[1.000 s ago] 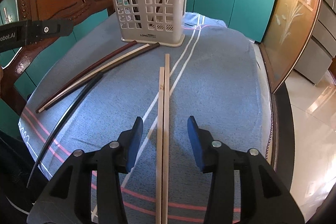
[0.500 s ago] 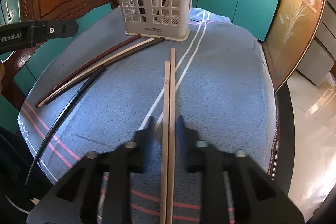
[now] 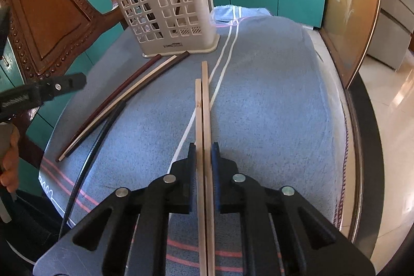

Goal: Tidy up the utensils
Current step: 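Grasp a wooden chopstick with the right gripper while the left grasps a dark red one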

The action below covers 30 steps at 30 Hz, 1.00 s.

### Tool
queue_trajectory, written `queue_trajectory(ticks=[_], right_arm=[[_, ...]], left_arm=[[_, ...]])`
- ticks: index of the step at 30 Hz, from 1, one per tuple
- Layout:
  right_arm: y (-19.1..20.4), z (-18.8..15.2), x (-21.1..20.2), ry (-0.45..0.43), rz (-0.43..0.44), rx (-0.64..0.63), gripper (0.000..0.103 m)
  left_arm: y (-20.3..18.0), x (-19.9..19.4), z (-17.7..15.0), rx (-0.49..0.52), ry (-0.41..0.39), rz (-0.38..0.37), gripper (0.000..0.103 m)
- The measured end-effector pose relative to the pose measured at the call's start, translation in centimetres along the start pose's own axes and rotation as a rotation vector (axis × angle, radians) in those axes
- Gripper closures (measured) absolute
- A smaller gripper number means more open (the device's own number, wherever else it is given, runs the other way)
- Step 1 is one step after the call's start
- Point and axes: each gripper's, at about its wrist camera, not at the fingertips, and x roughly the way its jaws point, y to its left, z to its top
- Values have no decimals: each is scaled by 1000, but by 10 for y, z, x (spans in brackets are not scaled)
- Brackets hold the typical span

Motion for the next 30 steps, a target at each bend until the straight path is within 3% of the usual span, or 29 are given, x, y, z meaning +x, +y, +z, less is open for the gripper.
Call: queue_trajectory(ticks=[6,13,16,19,20,24,27,30], right_arm=[[-1,8,-8,-38,-30,-18,84],[-1,21,18,14,-19,-57,84],[1,25,21,16,-40,-76,84],[-9,29,23,40,-54,-48,84],[-12,30,24,50,-38,-33,83],[-7,31,28,64,-49,-64,80],[6,35,34,79,-108,-154,77],[10,43,40,110,-97,-190,76]], left_arm=[[5,25,-2,4,66,31,39],[-3,55,-5,44,137,76,43],[-6,57,-4,51,126,71,46],[-9,57,-4,64,125,72,68],[-10,61,-3,70,144,78,70],[-13,65,-1,76,143,81,70],[-17,68,3,83,141,90,70],[-26,76,11,107,137,113,70]])
